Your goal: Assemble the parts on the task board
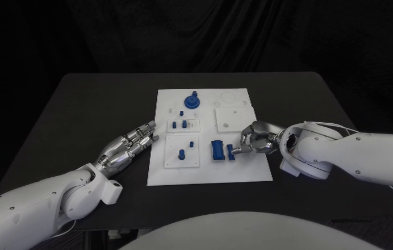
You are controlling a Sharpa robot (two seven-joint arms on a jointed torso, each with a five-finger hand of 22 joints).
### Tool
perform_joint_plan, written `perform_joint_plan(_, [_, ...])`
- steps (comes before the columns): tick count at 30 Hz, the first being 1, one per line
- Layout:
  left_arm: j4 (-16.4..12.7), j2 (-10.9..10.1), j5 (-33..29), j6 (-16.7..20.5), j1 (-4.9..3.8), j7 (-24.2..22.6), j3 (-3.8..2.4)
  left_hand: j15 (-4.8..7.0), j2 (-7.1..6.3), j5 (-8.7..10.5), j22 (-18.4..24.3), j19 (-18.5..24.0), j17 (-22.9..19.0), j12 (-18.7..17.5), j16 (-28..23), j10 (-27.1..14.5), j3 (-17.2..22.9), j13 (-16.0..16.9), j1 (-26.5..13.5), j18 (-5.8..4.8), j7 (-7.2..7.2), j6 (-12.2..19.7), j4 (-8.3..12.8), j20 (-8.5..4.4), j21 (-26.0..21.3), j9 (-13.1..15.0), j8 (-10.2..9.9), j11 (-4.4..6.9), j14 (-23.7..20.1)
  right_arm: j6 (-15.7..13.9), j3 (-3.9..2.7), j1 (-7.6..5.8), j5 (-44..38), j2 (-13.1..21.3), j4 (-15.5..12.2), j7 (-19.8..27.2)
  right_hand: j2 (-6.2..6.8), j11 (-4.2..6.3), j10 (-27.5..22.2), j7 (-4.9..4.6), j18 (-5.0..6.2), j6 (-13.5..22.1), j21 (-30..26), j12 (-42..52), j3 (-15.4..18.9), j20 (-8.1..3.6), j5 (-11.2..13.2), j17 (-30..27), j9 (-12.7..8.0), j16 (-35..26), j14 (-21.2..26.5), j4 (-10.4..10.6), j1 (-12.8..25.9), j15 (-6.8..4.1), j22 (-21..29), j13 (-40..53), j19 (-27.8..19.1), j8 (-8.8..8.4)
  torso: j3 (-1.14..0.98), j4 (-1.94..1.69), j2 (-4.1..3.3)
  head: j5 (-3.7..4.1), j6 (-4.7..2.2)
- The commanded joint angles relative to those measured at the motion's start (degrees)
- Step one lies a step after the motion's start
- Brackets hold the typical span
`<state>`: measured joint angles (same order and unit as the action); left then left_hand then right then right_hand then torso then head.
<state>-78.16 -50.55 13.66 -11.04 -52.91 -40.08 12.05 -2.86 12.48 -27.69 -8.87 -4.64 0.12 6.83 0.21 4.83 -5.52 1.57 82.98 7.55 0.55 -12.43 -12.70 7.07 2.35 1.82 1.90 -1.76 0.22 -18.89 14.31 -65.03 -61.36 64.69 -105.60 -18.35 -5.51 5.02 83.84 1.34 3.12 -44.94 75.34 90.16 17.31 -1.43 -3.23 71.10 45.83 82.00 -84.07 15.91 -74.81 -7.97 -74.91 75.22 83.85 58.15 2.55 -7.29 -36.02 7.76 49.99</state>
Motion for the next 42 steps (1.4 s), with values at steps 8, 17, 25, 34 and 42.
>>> perform_joint_plan(8, [-4.91, -2.81, -0.11, 6.39, -1.72, -5.16, 0.03, 1.54, -0.17, -1.22, 0.31, 0.14, -0.07, 1.3, -0.15, 1.48, 1.43, 0.2, 2.0, 0.46, 1.85, -3.2, 2.04, -1.88, 0.11, 0.27, 0.9, 0.26, -0.09, -16.74, -0.09, -5.15, 18.58, -0.75, 0.48, 26.96, -6.14, -3.98, -18.18, -3.73, 6.62, 0.09, -40.58, -21.29, 2.38, 3.54, -11.77, -40.91, -9.89, -29.59, 12.47, 0.35, 4.13, 4.1, 4.27, -15.18, -16.2, -10.56, -0.04, 0.03, 0.93, -0.37, 0.01])
perform_joint_plan(17, [-6.09, -3.23, -0.11, 11.27, -3.29, -10.21, 0.03, 6.4, -1.25, -0.58, 3.87, 2.08, -0.12, -0.07, -0.21, 0.65, -1.43, -0.05, -1.99, -1.9, -0.71, -2.86, -4.01, -9.02, -1.06, 0.02, 0.01, 4.2, -0.22, -10.66, -0.07, -4.8, 34.09, -2.45, 4.38, 40.67, -8.31, -20.63, -58.5, -12.89, 1.78, 15.27, -72.37, -60.34, 6.21, 15.65, -13.07, -58.25, -26.85, -60.59, 49.17, 0.64, 3.02, 21.4, 28.28, -50.15, -44.59, -30.03, -0.42, 1.09, 3.78, -1.31, 0.01])
perform_joint_plan(25, [-5.06, -1.37, -1.75, 13.24, -3.51, -12.52, 0.04, 11.27, 2.09, 21.54, 8.87, 4.64, -0.12, -6.34, -0.21, -4.14, -9.77, -1.34, -12.31, -0.32, -7.07, -0.57, -4.07, -12.26, -2.35, -0.21, -0.35, 10.91, -0.22, -6.59, -0.07, -2.23, 40.47, -2.08, 6.47, 48.08, -9.74, -15.45, -73.15, -2.79, 0.21, 25.17, -74.11, -68.94, 8.02, 18.44, -12.42, -67.49, -39.22, -69.86, 69.49, 0.76, 7.53, 20.03, 63.76, -63.95, -77.91, -44.87, -0.62, 2.29, 6.17, -2.97, 0.01])
perform_joint_plan(34, [-5.32, -0.93, -1.17, 13.24, -3.51, 1.09, -0.49, 2.86, -3.69, 27.69, 8.87, 4.64, -0.12, -6.83, -0.21, -4.83, -3.97, -1.57, -42.04, -2.94, -5.04, 5.21, 2.8, -7.07, -2.35, -1.82, -1.9, 7.9, -0.22, -10.45, -1.16, -1.42, 38.29, -3.6, 7.43, 43.52, 0.42, -5.02, -83.84, -1.34, -3.12, 40.13, -75.34, -84.75, -10.88, 5.85, 3.23, -71.1, -45.83, -82.0, 84.07, -11.61, 56.69, 7.97, 74.91, -75.22, -83.85, -58.15, -0.69, 2.32, 5.39, -3.38, -1.03])
perform_joint_plan(42, [-6.83, 0.66, -4.08, 23.02, -4.38, 3.24, -3.19, 2.86, -6.18, 27.69, 8.87, 4.64, -0.12, -6.83, -0.21, -4.83, -1.23, -1.57, -53.64, -7.55, -0.55, 7.32, 5.54, -7.07, -2.35, -1.82, -1.9, 6.35, -0.22, -16.72, -6.74, 1.25, 48.08, -10.55, 10.92, 45.48, 5.51, -5.02, -83.84, -1.34, -3.12, 44.94, -75.34, -90.16, -17.31, 1.43, 3.23, -71.1, -45.83, -82.0, 84.07, -15.91, 70.71, 7.97, 74.91, -75.22, -83.85, -58.15, -1.31, 3.99, 5.21, -4.85, -5.92])
